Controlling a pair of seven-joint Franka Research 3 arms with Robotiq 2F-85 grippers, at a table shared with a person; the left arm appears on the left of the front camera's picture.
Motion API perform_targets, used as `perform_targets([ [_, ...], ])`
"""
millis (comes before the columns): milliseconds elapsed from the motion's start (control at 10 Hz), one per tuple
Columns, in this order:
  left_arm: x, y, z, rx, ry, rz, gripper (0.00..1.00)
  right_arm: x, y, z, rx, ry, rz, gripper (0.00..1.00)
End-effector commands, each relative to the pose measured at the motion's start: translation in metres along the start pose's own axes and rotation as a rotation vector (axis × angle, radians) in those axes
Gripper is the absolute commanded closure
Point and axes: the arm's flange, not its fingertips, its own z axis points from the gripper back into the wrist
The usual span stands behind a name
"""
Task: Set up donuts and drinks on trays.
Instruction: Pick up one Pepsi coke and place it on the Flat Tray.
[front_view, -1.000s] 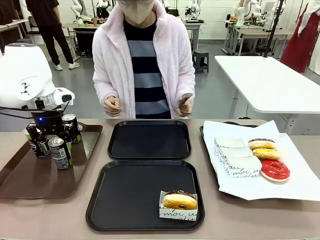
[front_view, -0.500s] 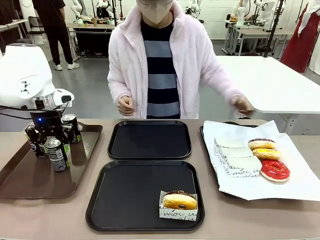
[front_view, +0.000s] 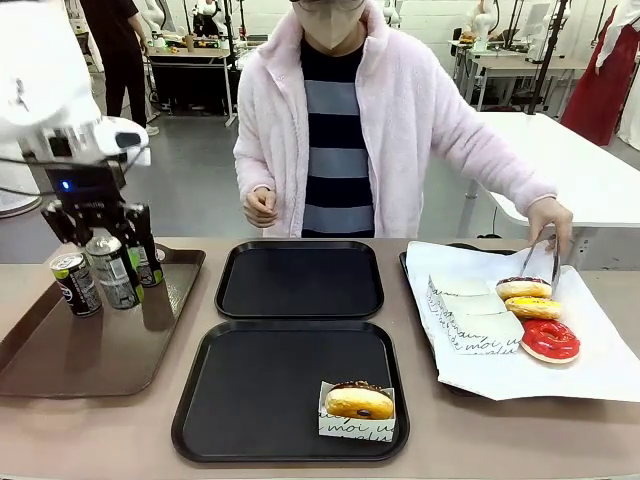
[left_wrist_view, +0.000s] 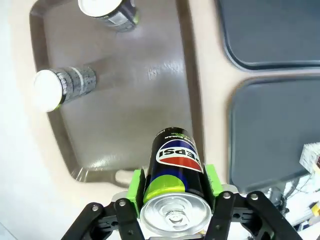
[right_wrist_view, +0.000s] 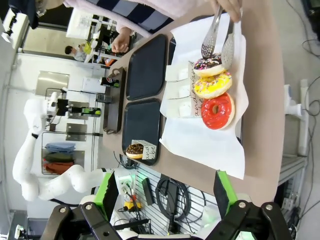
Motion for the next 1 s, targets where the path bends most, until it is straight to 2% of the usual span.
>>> perform_targets([
  [0, -0.01, -0.001, 0.022, 0.005, -0.013, -0.047, 1.0, 0.002, 0.0, 0.0, 0.024, -0.019, 0.014, 0.0],
  [100, -0.012, -0.001, 0.025, 0.011, -0.008, -0.047, 1.0, 0.002, 0.0, 0.0, 0.024, -0.019, 0.014, 0.0],
  [200, -0.015, 0.007, 0.031, 0.026, -0.042, -0.065, 1.0, 0.002, 0.0, 0.0, 0.024, -0.019, 0.014, 0.0],
  [300, -0.017, -0.007, 0.032, 0.008, -0.015, -0.036, 1.0, 0.002, 0.0, 0.0, 0.024, -0.019, 0.014, 0.0],
  [500, -0.017, -0.007, 0.032, 0.008, -0.015, -0.036, 1.0, 0.002, 0.0, 0.0, 0.024, -0.019, 0.014, 0.0],
  [600, -0.018, -0.005, 0.032, 0.016, -0.015, -0.048, 0.41, 0.002, 0.0, 0.0, 0.024, -0.019, 0.014, 0.0],
  [900, -0.022, -0.076, 0.015, -0.034, -0.045, -0.22, 0.41, 0.002, 0.0, 0.0, 0.024, -0.019, 0.014, 0.0],
])
